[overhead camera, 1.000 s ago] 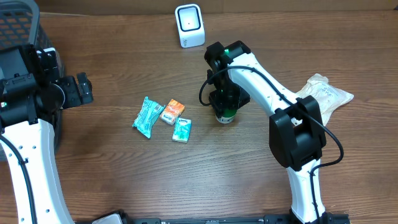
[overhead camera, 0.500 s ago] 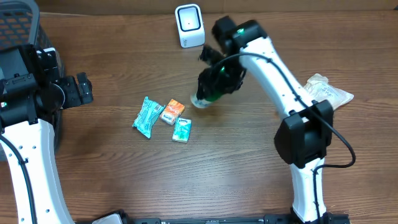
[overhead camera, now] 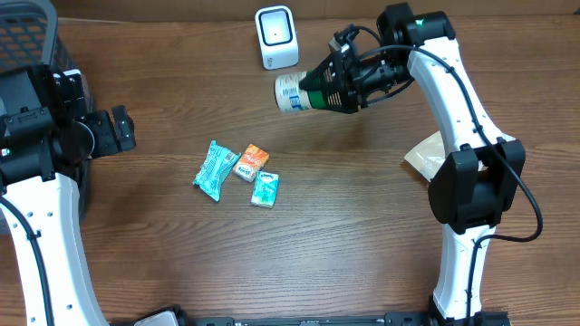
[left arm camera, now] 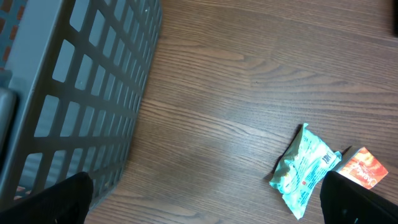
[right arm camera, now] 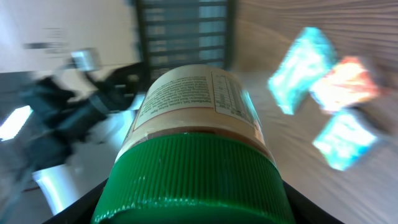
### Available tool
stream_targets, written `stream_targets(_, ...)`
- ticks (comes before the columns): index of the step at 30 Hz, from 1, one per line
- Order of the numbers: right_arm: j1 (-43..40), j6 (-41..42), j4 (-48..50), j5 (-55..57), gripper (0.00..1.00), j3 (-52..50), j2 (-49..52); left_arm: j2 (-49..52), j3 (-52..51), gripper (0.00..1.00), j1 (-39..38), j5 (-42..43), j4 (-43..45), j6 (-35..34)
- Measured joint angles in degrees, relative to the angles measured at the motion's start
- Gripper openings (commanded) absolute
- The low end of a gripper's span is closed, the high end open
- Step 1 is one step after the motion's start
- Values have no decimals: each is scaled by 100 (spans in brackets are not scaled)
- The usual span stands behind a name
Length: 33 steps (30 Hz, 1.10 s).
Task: Scan the item barcode
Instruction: 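Lift the jar and tilt it toward the white scanner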
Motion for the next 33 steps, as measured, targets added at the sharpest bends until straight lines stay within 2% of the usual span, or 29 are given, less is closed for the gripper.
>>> stream_targets(9, 15, 4, 225, -678, 65, 0, 0, 0, 0, 100, 2, 0, 0, 0)
stream_targets(19, 39, 0, 435, -271, 63, 0, 0, 0, 0, 100, 0, 0, 0, 0)
stream_targets(24, 286, 175, 793, 1010, 64, 0, 0, 0, 0, 100, 0, 2, 0, 0)
stream_targets(33, 1458, 715, 1963, 4896, 64, 2, 0, 0, 0, 100, 0, 2, -2, 0)
